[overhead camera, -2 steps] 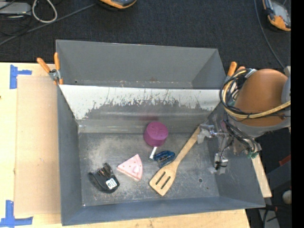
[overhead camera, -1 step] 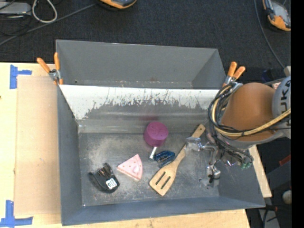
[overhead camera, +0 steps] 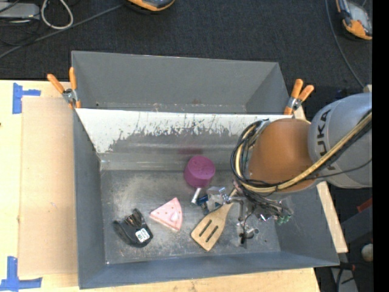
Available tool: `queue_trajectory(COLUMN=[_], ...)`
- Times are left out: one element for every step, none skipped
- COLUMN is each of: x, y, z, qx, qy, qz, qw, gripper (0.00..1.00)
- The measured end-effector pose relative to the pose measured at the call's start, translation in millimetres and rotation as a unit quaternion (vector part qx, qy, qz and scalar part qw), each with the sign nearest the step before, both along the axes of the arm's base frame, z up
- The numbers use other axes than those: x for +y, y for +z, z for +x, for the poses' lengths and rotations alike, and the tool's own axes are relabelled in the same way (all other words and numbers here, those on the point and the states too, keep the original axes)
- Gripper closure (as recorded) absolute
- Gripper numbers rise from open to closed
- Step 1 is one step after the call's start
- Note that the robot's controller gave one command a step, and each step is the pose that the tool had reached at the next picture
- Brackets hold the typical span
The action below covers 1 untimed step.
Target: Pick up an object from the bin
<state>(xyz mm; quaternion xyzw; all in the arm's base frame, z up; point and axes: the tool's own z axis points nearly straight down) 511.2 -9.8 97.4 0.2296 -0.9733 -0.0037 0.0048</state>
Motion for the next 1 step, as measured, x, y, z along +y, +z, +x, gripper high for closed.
queue_trajectory(x=[23.5], y=[-22.3], z=[1.1], qx=[-0.0064], qy=[0.147], qz=[-0.003], qw=[0.9891], gripper=[0.00])
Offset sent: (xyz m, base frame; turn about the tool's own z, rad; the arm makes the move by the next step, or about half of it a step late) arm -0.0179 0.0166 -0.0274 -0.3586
